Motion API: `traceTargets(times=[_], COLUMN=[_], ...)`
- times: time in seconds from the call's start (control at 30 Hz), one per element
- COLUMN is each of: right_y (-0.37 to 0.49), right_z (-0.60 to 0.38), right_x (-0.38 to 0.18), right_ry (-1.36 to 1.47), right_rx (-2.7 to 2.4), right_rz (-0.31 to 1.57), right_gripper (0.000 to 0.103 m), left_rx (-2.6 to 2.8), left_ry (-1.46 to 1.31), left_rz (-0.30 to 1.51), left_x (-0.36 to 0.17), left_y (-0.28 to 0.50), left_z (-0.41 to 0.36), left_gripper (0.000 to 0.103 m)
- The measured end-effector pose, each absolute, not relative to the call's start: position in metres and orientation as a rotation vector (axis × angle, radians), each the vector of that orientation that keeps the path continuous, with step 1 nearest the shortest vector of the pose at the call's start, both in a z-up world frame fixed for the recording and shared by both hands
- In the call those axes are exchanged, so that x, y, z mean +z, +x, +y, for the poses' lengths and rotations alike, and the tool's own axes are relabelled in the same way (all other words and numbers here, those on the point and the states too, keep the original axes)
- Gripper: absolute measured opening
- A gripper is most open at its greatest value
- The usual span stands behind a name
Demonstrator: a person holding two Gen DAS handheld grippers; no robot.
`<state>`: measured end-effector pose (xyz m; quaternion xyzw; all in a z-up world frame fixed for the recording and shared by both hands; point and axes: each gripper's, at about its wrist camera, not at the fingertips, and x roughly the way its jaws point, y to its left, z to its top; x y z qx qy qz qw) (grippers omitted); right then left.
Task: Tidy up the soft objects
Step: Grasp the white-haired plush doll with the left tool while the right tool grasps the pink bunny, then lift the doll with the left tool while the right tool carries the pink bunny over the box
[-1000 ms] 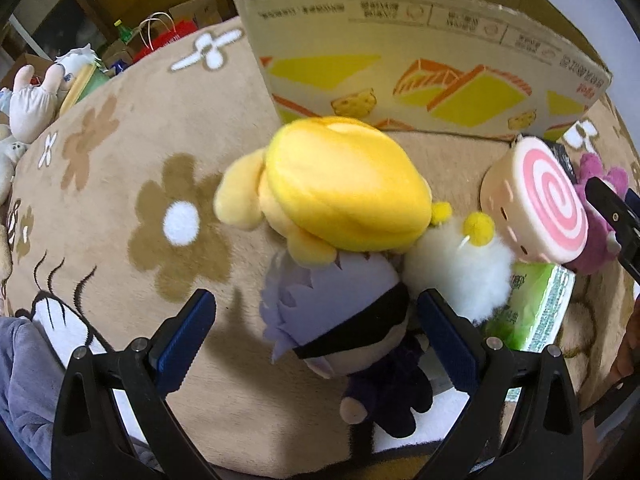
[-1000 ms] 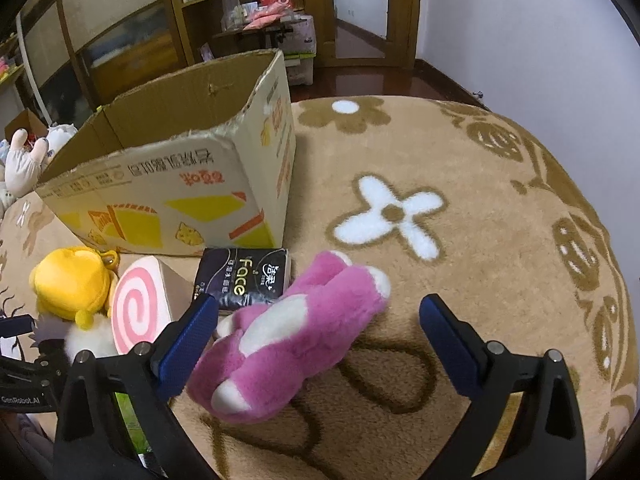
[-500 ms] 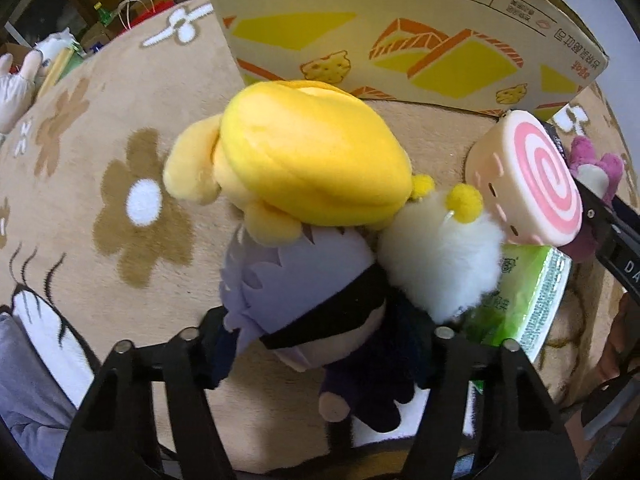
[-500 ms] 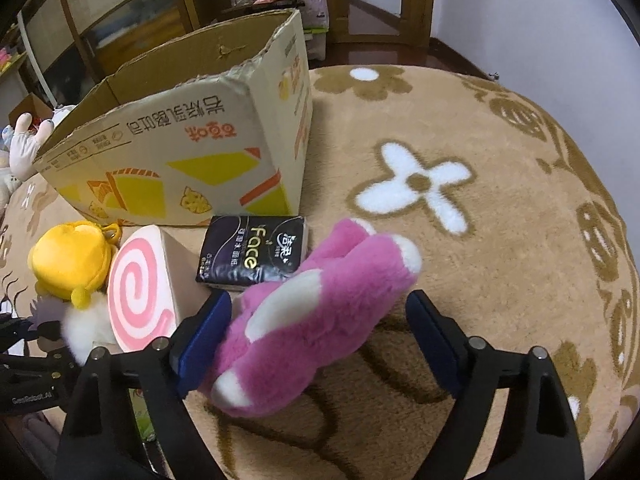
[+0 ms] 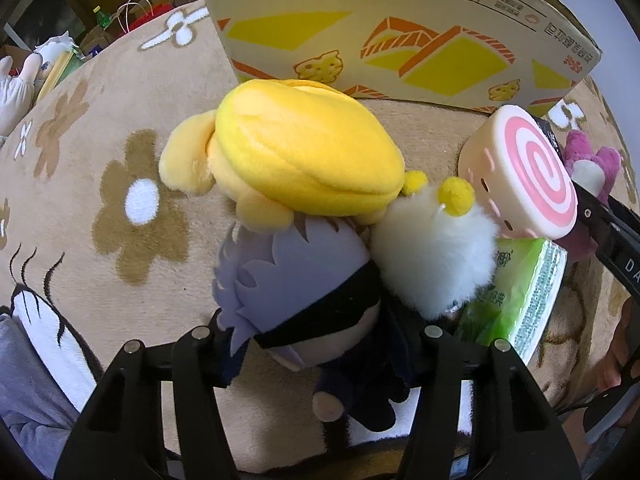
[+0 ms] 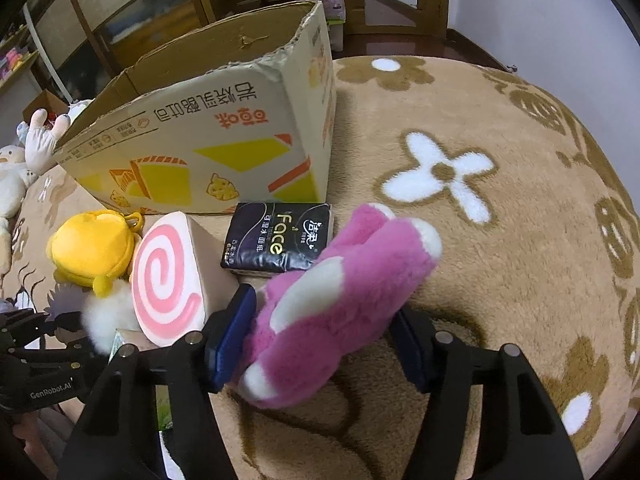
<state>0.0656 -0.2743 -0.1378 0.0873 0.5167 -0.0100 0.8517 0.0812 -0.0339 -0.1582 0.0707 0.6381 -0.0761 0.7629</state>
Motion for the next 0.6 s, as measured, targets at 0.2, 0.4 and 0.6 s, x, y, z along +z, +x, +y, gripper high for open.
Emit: traceTargets(times=[0.2,0.4,0.6], right_y=[0.064,0.061,0.052], right_z=[-0.278,-0.275,-0.272], right_x=[-0.136,-0.133,-0.122], right_ry=[0.189,0.168,0.142], right_rx=[-0.014,-0.005,-0.006], right_rz=[1.079,1.076,1.047], right_gripper=[0.066,0.064,0.057], left_rx=[-0.156,-0.125,-0.100], left_ry=[0.169,0.176,0.163], left_rz=[1.368,1.317,1.217], left_x=[-0.155,-0.148,-0.118], left_y=[0.076,0.068,0.057], left_z=[-0.038,-0.039,-0.034], left_gripper=[0.057,0.057,0.057])
